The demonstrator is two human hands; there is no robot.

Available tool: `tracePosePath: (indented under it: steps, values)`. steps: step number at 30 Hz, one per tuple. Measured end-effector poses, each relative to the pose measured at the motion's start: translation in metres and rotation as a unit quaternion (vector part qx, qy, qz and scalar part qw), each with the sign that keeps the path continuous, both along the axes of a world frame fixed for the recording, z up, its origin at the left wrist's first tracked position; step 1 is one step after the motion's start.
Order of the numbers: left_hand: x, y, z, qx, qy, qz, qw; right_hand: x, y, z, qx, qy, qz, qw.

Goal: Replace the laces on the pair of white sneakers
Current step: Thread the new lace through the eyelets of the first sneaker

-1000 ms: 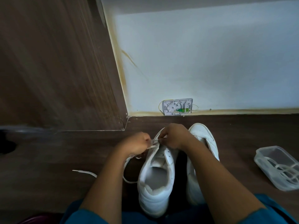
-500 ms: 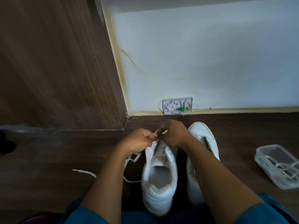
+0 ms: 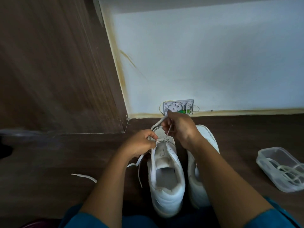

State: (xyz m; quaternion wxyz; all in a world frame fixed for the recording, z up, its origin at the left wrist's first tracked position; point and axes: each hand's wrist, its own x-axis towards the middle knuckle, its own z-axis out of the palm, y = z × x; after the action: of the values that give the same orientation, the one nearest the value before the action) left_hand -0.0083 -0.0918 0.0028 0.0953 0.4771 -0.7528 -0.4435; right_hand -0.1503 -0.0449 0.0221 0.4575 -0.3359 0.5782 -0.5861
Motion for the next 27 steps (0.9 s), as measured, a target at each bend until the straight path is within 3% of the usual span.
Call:
tracePosePath:
  steps: [2,5,10,12,15,17,20,24,27]
  values:
    - [0.0,0.0,0.002,-0.015,0.032,0.001,0.999,0.003,0.003,0.001,-0.032,0.063,0.061,0.996]
    - [-0.002,0.003,0.006,0.006,0.051,-0.02,0.998,0.009,0.005,0.002,-0.062,0.068,0.129,0.987]
    - [0.0,0.002,0.0,-0.004,0.013,-0.028,1.0,0.007,0.005,0.002,-0.044,0.088,0.105,0.99]
    - [0.001,0.0,0.0,-0.002,0.007,-0.027,1.0,0.001,0.004,0.0,-0.028,0.177,0.076,0.981]
    - [0.001,0.002,0.005,0.029,0.016,-0.009,0.999,-0.003,0.004,-0.001,0.044,0.433,0.083,0.896]
    - [0.0,0.004,0.007,0.059,0.009,-0.017,0.998,-0.002,0.003,-0.006,0.094,0.53,0.093,0.838]
    - [-0.001,0.005,0.008,0.063,-0.008,-0.021,0.998,0.003,0.002,-0.006,0.057,0.557,0.117,0.821]
    - [0.003,0.001,0.006,0.066,0.015,0.014,0.998,0.011,0.004,-0.007,0.065,0.598,0.202,0.773]
    - [0.006,0.0,0.006,0.083,0.038,0.026,0.995,0.012,0.002,-0.015,0.044,0.593,0.189,0.782]
